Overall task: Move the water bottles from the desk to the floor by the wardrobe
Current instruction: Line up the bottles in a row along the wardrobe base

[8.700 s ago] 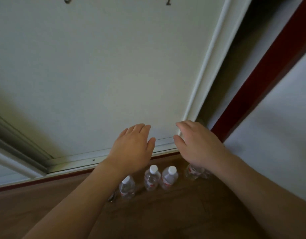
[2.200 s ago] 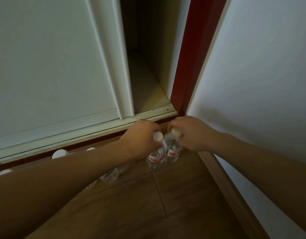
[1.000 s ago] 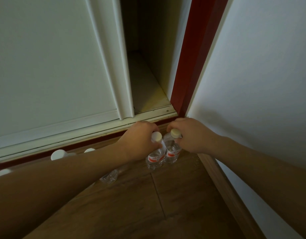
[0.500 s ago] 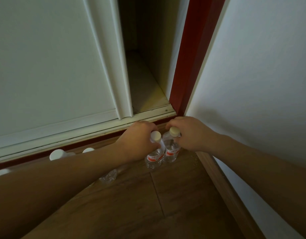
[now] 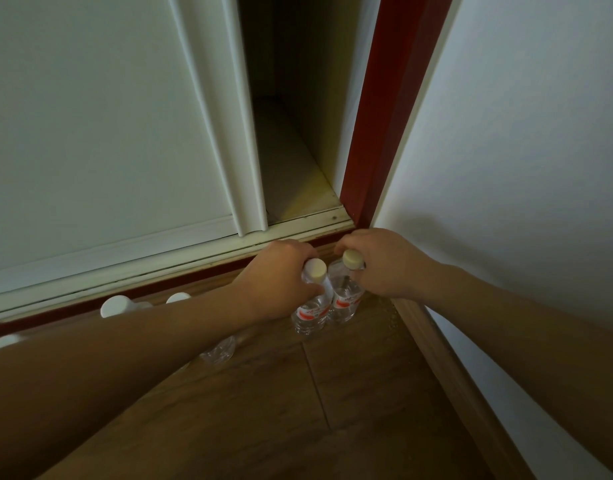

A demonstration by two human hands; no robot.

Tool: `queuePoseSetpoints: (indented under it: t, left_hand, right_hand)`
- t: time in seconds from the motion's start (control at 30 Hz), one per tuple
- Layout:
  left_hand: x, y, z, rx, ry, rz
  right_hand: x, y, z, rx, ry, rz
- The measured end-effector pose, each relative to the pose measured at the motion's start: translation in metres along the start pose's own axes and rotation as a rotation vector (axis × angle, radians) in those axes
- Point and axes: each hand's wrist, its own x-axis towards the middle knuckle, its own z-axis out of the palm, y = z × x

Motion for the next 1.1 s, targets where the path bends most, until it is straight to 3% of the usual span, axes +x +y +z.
queuePoseSetpoints:
  t: [1.1]
  left_hand:
    - [-0.0040,0.0015,-0.0055,0.006,0.007,-0.027]
  right_hand:
    - [-0.0030,-0.0065,-0.0062,-0.028,0.001,0.014]
